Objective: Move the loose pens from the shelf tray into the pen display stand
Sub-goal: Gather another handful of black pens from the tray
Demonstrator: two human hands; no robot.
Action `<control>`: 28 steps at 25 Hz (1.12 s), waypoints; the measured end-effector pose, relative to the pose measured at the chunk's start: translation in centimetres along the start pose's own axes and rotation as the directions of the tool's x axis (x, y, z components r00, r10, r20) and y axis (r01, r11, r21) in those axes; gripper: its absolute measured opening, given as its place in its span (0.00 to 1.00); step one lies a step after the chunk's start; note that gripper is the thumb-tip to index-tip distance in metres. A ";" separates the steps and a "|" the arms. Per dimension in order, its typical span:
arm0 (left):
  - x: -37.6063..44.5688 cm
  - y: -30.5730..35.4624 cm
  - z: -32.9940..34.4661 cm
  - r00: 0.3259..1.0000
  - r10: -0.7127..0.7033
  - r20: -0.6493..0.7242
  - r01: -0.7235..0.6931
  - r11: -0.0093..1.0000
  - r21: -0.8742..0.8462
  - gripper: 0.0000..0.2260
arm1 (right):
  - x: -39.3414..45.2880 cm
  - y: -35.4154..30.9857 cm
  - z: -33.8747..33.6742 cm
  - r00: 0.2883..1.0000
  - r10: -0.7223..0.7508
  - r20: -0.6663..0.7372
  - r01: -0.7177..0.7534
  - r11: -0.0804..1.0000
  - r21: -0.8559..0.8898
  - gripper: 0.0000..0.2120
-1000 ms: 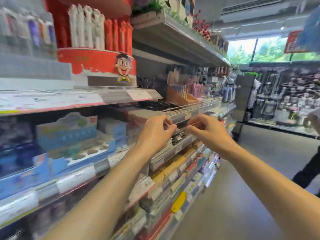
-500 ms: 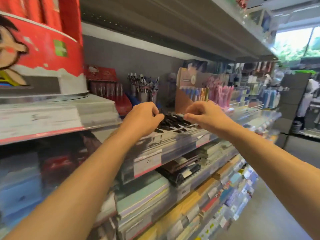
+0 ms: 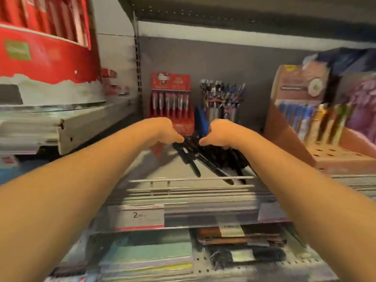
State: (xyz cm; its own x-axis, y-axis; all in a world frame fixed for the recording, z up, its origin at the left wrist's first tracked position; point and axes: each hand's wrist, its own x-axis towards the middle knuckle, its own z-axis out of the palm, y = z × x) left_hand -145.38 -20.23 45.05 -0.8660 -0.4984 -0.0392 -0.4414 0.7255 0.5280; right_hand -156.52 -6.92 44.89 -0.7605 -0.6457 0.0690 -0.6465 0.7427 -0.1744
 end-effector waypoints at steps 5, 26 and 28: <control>2.1 1.9 2.2 0.971 -0.225 0.083 0.223 0.974 0.033 0.24 | 1.1 -0.3 -0.8 0.999 0.002 0.050 -0.002 1.000 0.008 0.18; 3.5 3.2 3.4 0.975 -0.163 0.153 0.126 0.966 0.224 0.21 | 1.8 1.2 1.5 1.000 -0.016 0.012 0.016 1.000 -0.011 0.20; 3.0 3.6 3.3 0.988 -0.097 0.116 0.056 0.946 0.320 0.20 | 1.9 1.3 1.6 1.000 -0.021 0.009 0.021 0.999 -0.026 0.18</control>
State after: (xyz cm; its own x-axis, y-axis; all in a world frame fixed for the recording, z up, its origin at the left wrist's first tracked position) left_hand -150.37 -17.59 44.02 -0.8403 -0.5083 -0.1886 -0.5408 0.8101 0.2262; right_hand -158.68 -7.49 43.27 -0.7462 -0.6627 0.0633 -0.6638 0.7333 -0.1470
